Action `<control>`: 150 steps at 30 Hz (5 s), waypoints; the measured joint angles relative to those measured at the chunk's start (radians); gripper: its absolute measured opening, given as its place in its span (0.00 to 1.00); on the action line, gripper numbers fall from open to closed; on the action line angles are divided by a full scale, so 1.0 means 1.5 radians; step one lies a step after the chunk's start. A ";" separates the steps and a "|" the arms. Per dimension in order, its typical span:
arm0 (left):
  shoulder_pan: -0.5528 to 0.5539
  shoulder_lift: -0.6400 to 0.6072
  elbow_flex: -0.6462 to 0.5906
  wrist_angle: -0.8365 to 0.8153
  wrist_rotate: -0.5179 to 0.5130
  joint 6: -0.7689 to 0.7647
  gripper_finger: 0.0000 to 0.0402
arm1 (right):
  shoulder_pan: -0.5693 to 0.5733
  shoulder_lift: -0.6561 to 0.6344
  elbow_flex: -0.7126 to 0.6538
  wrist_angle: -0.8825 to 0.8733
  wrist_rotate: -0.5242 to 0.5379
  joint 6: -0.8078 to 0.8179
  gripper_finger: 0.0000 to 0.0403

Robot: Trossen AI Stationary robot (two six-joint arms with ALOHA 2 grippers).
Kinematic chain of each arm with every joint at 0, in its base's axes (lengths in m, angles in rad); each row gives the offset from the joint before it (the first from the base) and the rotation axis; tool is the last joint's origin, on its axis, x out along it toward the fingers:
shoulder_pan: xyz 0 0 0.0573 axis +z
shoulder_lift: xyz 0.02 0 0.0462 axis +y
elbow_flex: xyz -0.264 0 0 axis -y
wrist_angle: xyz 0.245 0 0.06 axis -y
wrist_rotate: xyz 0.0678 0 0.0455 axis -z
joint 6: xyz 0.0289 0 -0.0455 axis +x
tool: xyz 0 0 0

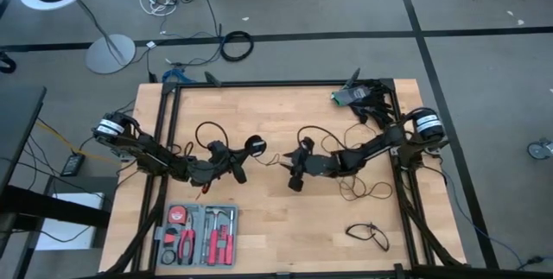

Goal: Coil cords
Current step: Coil the black wire onto the spool

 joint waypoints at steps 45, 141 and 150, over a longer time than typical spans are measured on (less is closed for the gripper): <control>0.000 0.000 0.000 0.019 0.098 0.063 0.00 | -0.031 -0.259 0.045 -0.299 0.055 0.108 0.00; 0.048 0.000 0.025 -0.085 0.159 0.056 0.00 | -0.046 -0.075 0.351 -0.501 -0.059 0.071 0.00; 0.042 0.000 0.025 -0.096 0.135 0.072 0.00 | -0.040 -0.080 0.351 -0.616 0.053 0.116 0.00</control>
